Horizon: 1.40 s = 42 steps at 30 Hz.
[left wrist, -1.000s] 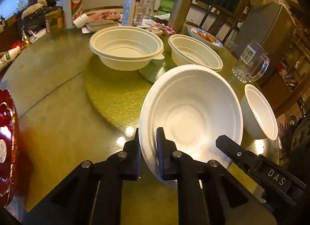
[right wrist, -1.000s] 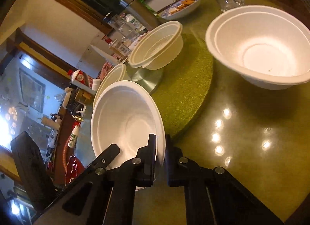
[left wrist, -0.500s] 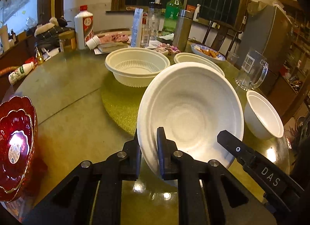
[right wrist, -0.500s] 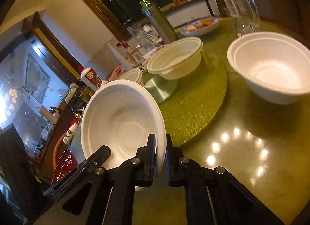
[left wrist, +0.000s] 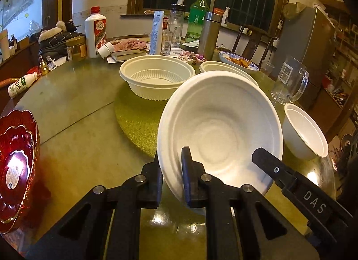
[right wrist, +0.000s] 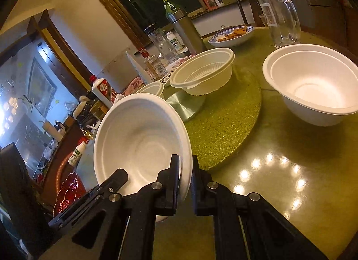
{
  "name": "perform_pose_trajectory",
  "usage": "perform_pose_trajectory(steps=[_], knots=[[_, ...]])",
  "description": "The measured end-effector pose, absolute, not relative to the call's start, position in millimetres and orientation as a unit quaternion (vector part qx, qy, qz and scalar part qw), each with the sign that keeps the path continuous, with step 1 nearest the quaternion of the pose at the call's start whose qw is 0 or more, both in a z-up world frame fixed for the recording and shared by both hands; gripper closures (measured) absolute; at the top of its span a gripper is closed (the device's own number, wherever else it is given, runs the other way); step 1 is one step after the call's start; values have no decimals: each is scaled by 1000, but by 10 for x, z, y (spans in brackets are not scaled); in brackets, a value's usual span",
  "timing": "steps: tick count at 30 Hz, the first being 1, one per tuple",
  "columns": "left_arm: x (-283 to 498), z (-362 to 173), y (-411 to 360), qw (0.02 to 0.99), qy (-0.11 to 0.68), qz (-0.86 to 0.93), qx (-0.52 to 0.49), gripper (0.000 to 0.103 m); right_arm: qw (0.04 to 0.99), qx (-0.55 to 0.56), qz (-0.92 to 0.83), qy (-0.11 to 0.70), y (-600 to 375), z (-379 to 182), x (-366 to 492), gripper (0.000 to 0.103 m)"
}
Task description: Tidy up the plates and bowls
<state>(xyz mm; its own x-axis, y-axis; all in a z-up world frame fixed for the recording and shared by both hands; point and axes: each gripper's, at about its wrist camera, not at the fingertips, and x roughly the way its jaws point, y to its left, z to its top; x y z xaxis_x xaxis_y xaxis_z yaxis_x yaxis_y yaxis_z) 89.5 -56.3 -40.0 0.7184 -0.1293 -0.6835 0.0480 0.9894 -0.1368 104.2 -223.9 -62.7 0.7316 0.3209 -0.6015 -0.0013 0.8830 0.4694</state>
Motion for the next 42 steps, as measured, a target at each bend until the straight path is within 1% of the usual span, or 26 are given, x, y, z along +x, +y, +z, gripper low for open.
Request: perform_pose_trajectory(steps=[26,42], knots=[[874,-423,-579,925,371,-56,-54,90,901,231,93,355,-2265,-675,1043,94],[791,-401,-668,934,352,-54,-32,89,912,231,93,325,-2287,-663,962,94]])
